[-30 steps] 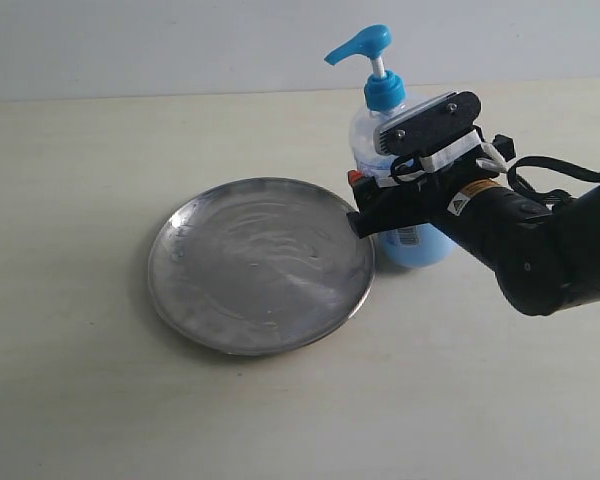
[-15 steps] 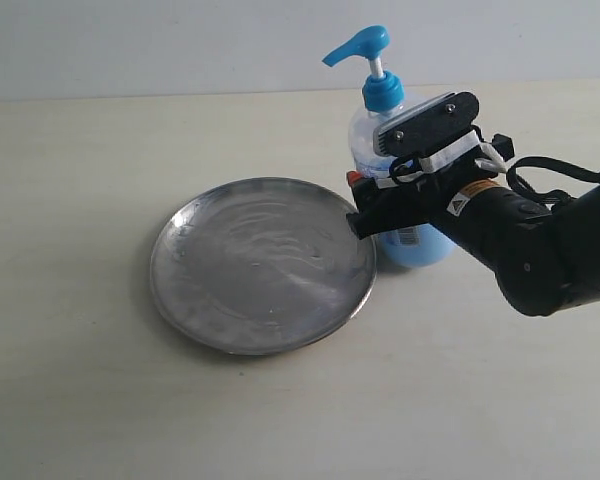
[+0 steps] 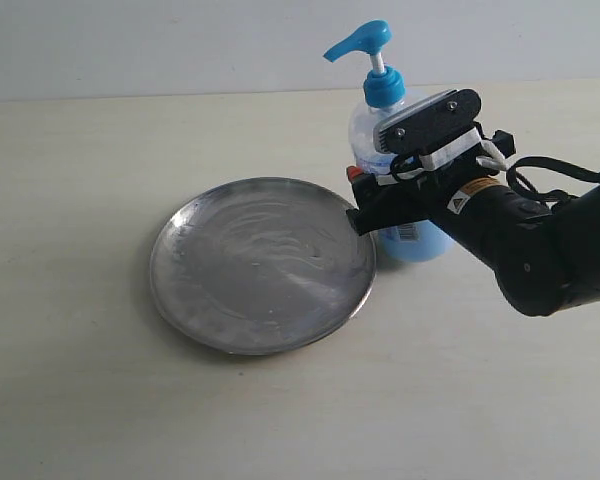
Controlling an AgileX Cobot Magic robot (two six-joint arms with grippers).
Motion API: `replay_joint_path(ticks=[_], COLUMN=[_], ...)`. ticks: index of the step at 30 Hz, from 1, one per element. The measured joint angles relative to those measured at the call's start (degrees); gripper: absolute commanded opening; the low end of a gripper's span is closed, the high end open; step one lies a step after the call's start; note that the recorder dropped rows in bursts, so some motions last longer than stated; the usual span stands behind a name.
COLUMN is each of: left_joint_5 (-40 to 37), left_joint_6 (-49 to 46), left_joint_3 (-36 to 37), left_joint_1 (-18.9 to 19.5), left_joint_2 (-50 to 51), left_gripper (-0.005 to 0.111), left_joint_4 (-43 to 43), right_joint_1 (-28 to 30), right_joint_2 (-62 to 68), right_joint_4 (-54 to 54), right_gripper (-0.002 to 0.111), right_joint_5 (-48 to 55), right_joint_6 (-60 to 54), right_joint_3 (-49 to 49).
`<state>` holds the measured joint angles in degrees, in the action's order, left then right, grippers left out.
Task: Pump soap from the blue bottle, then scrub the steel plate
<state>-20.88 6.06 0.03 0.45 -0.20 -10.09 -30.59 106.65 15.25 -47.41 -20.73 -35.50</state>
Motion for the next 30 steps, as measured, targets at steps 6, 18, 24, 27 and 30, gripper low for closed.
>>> replay_joint_path(ticks=[6,18,24,27,30], left_joint_5=[0.00,-0.05,-0.15,-0.15,-0.15], left_joint_6=[0.00,0.00,0.00,0.00,0.00], left_joint_3=[0.00,0.00,-1.29,-3.07,-5.29], left_joint_1=[0.00,0.00,0.00,0.00,0.00], left_joint_2=[0.00,0.00,0.95,2.59,4.53], left_gripper=[0.075,0.075,0.075,0.075,0.075], left_joint_4=[0.00,0.00,0.00,0.00,0.00], right_joint_1=[0.00,0.00,0.00,0.00,0.00], right_joint_2=[0.00,0.34,2.38,3.27,3.41], right_joint_4=[0.00,0.00,0.00,0.00,0.00], right_gripper=[0.000,0.000,0.000,0.000,0.000], right_joint_5=[-1.24,-4.89,-5.96,-5.96,-6.37], right_joint_6=[0.00,0.37,1.28,1.66,1.98], right_joint_3=[0.00,0.00,0.00,0.00,0.00])
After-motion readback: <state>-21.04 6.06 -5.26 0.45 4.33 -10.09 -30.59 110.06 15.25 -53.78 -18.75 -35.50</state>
